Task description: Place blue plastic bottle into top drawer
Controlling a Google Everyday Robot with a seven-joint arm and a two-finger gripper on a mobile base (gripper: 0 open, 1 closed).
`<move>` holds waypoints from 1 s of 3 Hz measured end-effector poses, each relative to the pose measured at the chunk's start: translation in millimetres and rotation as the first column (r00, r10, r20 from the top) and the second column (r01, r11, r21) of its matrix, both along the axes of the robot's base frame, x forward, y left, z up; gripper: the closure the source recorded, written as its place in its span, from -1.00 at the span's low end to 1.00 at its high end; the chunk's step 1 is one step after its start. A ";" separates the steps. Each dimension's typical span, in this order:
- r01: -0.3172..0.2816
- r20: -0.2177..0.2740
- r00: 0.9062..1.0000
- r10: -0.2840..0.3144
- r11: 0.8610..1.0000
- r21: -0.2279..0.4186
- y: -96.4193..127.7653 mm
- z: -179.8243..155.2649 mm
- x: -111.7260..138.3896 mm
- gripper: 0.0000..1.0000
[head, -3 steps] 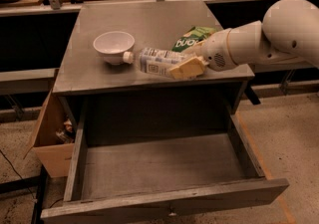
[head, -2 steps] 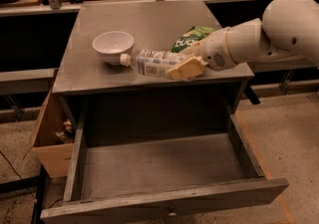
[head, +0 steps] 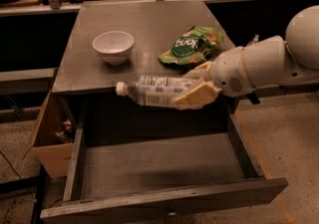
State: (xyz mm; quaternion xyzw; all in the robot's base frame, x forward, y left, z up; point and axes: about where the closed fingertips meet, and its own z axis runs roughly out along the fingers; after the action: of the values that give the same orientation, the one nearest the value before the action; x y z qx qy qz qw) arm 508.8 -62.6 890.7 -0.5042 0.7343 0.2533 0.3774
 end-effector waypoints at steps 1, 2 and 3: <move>-0.022 -0.069 0.997 0.019 0.999 -0.032 -14.4 -37.9 -33.7 1.00; -0.037 -0.185 0.982 0.023 0.997 -0.072 -36.9 -117.2 -42.7 1.00; -0.036 -0.258 0.966 0.012 0.996 -0.087 -45.3 -168.9 -36.9 1.00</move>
Offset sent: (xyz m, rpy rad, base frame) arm -0.0534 -0.0607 -0.1740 -0.1037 0.2707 0.0395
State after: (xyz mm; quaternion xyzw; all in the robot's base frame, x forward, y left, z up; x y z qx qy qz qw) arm 472.0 -107.9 721.7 -0.4927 0.7815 0.2874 0.2528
